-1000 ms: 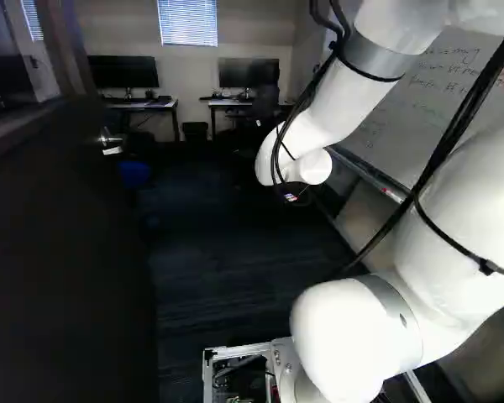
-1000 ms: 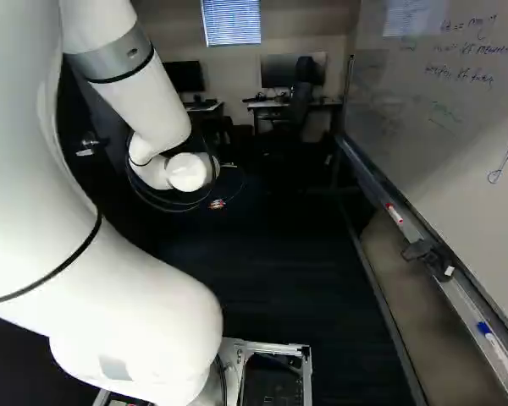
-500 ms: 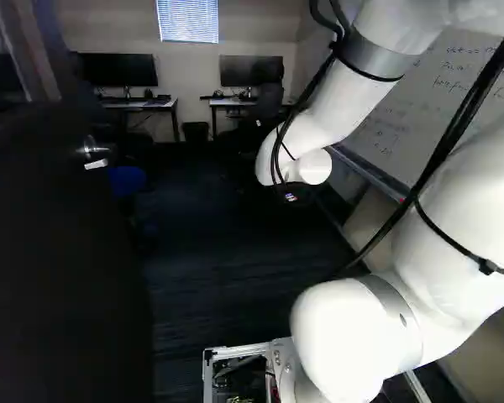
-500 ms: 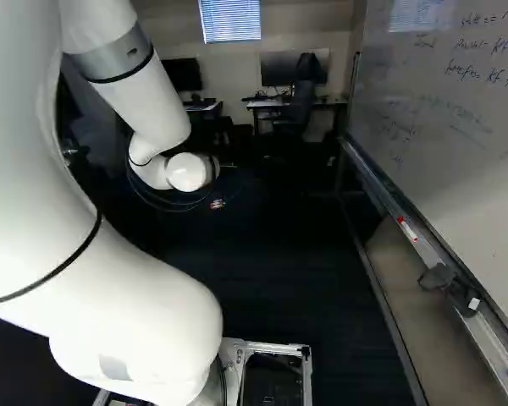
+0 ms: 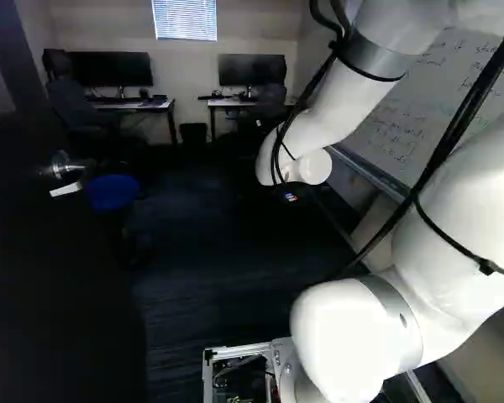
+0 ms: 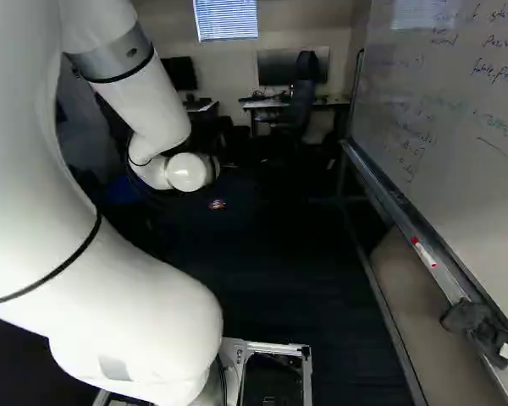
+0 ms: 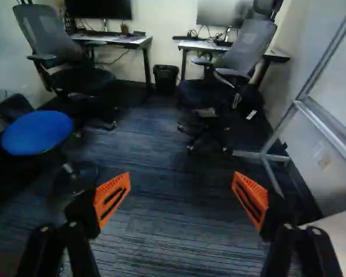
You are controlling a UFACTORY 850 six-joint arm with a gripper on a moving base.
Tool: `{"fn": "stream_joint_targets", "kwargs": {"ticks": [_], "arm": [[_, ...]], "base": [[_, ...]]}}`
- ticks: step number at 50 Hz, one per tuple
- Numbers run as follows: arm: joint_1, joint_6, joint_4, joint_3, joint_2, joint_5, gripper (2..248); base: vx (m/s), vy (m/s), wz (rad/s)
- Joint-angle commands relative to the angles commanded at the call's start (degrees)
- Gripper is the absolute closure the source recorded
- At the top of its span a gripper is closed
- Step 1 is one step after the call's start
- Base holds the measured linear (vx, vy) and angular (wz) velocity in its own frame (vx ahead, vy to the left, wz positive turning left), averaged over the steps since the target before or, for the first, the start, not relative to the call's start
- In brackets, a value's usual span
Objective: Open the door and move inside
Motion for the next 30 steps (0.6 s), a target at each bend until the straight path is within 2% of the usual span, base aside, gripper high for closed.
{"fn": "stream_joint_targets", "kwargs": {"ticks": [30], "arm": [[0.0,0.0,0.0,0.0,0.0,0.0,3]], "base": [[0.243,0.008,-0.011]]}}
